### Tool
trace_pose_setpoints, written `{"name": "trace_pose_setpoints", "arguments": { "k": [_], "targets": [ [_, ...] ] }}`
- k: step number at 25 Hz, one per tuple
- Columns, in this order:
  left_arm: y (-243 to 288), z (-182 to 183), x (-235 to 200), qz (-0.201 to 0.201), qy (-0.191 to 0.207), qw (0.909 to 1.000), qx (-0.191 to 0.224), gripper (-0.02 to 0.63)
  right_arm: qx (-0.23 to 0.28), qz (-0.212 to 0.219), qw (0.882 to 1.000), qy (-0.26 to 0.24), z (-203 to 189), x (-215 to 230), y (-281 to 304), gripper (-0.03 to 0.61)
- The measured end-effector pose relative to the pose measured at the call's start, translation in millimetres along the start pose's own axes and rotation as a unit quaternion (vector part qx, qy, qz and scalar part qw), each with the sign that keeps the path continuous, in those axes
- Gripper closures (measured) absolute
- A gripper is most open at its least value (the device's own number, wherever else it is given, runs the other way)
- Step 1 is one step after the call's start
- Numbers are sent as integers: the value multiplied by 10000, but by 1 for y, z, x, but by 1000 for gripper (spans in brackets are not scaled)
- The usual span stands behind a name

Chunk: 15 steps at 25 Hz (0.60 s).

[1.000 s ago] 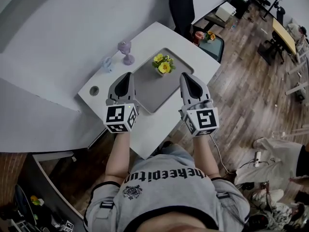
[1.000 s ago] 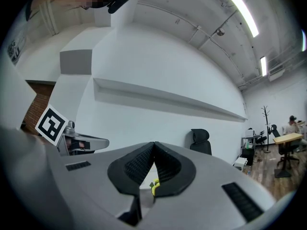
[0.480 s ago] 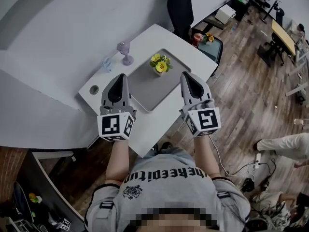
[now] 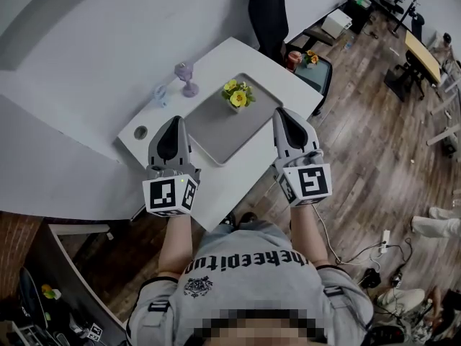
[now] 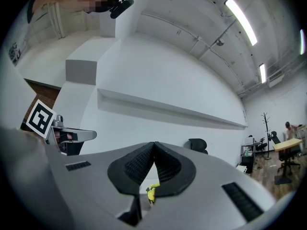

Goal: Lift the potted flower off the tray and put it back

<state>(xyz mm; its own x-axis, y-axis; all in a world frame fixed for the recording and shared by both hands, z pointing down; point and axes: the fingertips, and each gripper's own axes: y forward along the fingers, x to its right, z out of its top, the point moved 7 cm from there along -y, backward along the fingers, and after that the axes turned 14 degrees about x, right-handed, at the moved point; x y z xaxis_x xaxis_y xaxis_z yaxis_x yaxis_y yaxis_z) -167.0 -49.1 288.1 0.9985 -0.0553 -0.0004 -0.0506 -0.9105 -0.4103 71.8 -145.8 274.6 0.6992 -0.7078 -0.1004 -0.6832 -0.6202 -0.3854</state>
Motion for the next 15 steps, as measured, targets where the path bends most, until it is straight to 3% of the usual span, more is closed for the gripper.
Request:
{"name": "trace_pose_setpoints", "arguments": {
  "k": [15],
  "targets": [
    [-11, 11, 7, 109, -181, 9996, 197, 611, 35, -130, 9998, -150, 12, -2, -22, 575]
  ]
}}
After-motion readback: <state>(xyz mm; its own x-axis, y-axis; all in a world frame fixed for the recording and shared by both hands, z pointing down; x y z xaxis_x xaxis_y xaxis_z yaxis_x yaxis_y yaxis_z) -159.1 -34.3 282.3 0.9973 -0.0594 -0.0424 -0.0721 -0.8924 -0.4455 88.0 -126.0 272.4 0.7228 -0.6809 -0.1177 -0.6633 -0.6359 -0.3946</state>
